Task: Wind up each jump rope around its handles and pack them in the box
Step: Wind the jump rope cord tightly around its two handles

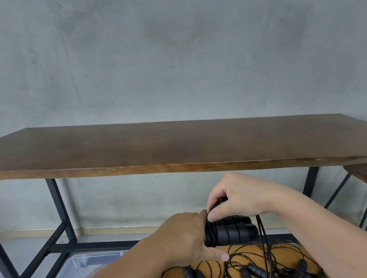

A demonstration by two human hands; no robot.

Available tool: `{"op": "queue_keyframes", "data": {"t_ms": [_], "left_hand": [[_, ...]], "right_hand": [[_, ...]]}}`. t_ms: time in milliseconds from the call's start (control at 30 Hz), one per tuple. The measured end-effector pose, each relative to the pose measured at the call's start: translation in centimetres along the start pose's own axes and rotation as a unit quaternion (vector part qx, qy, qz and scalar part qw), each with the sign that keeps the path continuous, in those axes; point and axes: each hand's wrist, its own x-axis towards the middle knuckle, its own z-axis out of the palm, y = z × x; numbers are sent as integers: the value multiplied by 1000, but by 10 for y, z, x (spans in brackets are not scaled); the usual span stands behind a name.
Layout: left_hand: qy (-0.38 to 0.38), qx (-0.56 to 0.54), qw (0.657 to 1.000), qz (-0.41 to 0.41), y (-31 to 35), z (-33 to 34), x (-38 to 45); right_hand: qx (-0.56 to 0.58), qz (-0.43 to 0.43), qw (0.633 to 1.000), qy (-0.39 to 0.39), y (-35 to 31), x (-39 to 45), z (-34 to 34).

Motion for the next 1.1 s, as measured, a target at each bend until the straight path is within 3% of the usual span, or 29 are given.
{"op": "queue_keyframes", "data": {"t_ms": [267,400,500,600,633,700,767,800,900,1100], "left_hand": [[53,-107,993,6,11,-8,-14],[46,-134,989,30,21,-17,-22],[27,-167,985,43,28,-21,-27],[35,-241,969,36,28,-24,-29],[39,-258,965,33,28,-25,-29],[43,-280,959,30,28,-24,-30],[54,-304,951,24,29,-23,-29],[66,-313,947,14,28,-21,-26],[108,-299,948,-25,24,-15,-19],[158,-211,961,-86,10,-15,-2]], "right_hand": [[197,33,980,-12,34,16,6],[285,23,953,-99,44,21,8],[394,-41,896,-199,43,20,14],[409,-1,894,-180,49,24,28],[445,14,880,-166,58,26,36],[569,-10,812,-126,69,23,56],[726,33,685,-41,72,18,76],[757,48,652,-6,68,15,83],[728,59,683,15,51,11,93],[698,110,701,90,32,8,104]]}}
